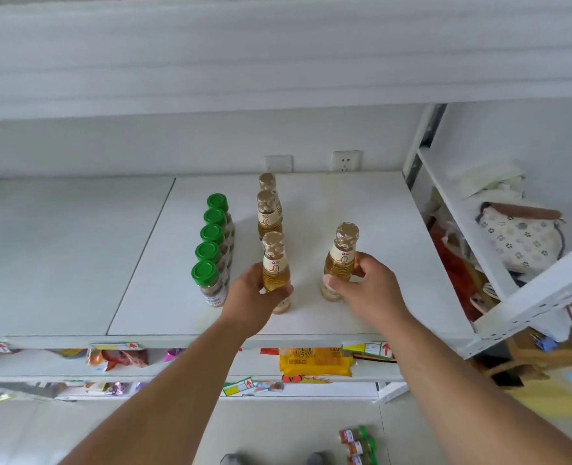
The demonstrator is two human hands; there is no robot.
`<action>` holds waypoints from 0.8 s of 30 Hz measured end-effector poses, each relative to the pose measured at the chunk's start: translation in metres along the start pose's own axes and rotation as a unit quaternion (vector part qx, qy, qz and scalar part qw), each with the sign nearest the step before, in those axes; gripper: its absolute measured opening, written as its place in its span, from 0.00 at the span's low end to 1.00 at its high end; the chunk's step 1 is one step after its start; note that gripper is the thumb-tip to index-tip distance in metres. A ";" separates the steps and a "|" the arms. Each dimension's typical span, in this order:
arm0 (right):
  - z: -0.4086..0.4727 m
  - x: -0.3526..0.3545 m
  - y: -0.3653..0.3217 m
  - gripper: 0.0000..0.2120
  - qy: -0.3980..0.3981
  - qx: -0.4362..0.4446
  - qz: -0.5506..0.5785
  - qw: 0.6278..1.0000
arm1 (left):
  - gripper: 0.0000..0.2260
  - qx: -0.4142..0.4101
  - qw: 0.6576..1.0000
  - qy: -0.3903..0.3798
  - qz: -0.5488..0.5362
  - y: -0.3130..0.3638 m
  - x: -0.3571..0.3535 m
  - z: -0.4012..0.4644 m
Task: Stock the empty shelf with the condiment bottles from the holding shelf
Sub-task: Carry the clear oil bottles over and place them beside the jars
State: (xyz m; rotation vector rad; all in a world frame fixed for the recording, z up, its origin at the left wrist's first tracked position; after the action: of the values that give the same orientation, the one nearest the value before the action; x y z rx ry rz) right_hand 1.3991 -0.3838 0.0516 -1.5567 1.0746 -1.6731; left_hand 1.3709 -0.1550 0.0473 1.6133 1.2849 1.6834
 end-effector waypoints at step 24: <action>-0.004 -0.003 0.026 0.31 -0.061 -0.034 -0.019 0.997 | 0.31 0.020 0.999 -0.017 -0.035 -0.033 0.004 -0.010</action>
State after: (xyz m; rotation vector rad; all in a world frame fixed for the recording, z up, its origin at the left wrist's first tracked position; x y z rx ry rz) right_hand 1.3929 -0.3938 0.0275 -1.7103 1.0543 -1.5589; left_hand 1.3518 -0.1401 0.0226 1.5949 1.3497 1.5915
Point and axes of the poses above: each hand's wrist, its own z-axis towards the middle knuckle, its own x-axis out of the back of the hand, y = z × x, the point moved 2 cm from there along z, towards the middle knuckle, and after that the axes turned 10 degrees about y, right-handed, at the moved point
